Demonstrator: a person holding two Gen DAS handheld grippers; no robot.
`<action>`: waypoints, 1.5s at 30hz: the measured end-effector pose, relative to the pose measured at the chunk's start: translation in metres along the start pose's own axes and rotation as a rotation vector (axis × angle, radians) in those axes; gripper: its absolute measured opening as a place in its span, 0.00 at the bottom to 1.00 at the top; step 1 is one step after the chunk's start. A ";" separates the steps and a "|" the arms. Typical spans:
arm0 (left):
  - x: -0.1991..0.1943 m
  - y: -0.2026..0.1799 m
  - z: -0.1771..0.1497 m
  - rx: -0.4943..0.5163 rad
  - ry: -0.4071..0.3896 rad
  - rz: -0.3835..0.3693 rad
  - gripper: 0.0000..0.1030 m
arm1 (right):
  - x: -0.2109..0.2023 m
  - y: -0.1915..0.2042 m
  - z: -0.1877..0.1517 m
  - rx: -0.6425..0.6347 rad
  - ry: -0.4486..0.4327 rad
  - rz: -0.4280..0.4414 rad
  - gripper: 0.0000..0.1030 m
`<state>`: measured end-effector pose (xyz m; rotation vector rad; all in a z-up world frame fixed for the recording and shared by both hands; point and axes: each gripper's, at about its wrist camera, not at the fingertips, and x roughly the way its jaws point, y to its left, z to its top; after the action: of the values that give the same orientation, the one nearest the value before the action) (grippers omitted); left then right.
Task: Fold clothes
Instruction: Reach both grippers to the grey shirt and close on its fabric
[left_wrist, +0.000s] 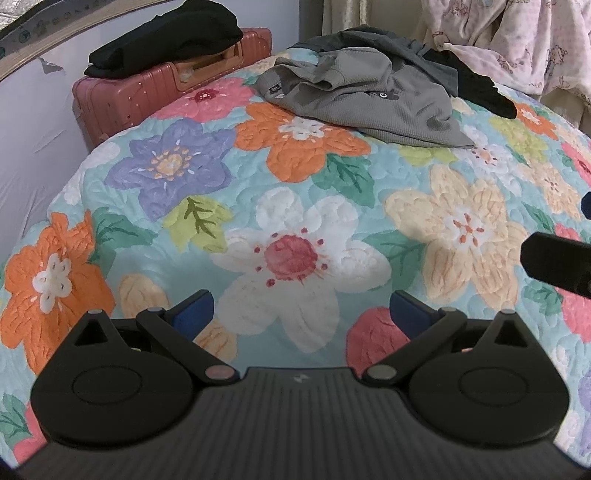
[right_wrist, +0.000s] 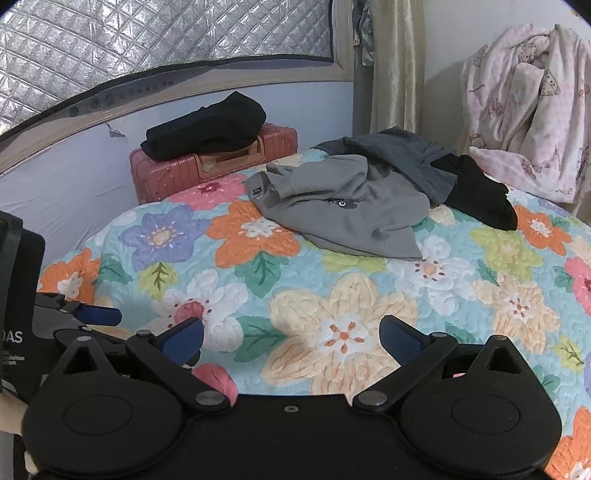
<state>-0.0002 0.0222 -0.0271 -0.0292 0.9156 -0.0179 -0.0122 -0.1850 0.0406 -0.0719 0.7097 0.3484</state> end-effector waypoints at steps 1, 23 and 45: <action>-0.001 0.002 0.001 -0.016 -0.009 0.001 1.00 | 0.001 -0.001 0.000 0.003 -0.001 -0.001 1.00; 0.096 -0.017 0.108 -0.135 -0.037 -0.231 0.56 | 0.129 -0.115 0.036 0.295 -0.069 0.041 0.70; 0.198 -0.034 0.162 -0.290 -0.078 -0.166 0.97 | 0.236 -0.165 0.061 0.485 -0.044 0.039 0.71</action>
<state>0.2489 -0.0145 -0.0844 -0.3725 0.8299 -0.0377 0.2480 -0.2607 -0.0750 0.4087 0.7361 0.2068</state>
